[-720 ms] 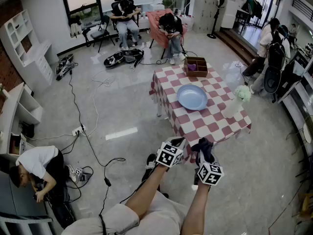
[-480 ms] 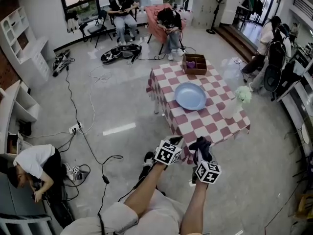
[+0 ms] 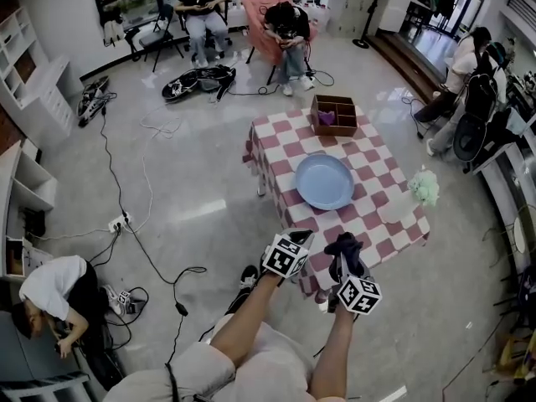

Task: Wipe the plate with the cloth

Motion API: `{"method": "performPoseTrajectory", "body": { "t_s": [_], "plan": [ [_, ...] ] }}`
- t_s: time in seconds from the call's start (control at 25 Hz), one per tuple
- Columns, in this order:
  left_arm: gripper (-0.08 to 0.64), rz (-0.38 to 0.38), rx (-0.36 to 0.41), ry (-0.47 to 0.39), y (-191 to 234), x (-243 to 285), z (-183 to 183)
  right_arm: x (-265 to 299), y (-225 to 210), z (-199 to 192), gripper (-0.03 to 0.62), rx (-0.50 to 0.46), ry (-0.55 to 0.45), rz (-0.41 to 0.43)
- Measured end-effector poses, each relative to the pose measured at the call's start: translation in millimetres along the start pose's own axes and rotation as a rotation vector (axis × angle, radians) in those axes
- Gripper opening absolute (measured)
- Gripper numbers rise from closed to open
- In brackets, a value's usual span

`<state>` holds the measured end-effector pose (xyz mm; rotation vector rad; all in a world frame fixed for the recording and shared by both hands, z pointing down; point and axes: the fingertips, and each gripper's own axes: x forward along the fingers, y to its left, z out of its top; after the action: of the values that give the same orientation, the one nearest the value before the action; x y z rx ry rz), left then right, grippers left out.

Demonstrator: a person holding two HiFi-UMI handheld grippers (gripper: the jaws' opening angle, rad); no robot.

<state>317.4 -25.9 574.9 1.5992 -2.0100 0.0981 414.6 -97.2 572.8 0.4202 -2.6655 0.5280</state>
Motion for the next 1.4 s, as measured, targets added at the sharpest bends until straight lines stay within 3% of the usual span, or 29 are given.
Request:
{"method": "performPoseTrajectory", "body": {
  "t_s": [0.24, 0.48, 0.72, 1.0, 1.24, 1.4],
  "plan": [
    [0.009, -0.101, 0.021, 0.059, 49, 29, 28, 60, -4, 30, 0.115, 0.029, 0.007, -0.050],
    [0.009, -0.135, 0.032, 0.080, 120, 38, 55, 127, 7, 57, 0.115, 0.044, -0.002, -0.088],
    [0.009, -0.109, 0.009, 0.113, 191, 23, 57, 181, 34, 62, 0.116, 0.050, 0.015, -0.082],
    [0.009, -0.114, 0.005, 0.109, 227, 6, 59, 218, 46, 91, 0.117, 0.018, -0.004, -0.073],
    [0.009, -0.067, -0.031, 0.098, 266, -14, 56, 257, 13, 82, 0.117, -0.038, 0.116, -0.127],
    [0.009, -0.026, -0.059, 0.103, 300, -19, 54, 283, -9, 82, 0.117, 0.034, 0.136, -0.191]
  ]
}}
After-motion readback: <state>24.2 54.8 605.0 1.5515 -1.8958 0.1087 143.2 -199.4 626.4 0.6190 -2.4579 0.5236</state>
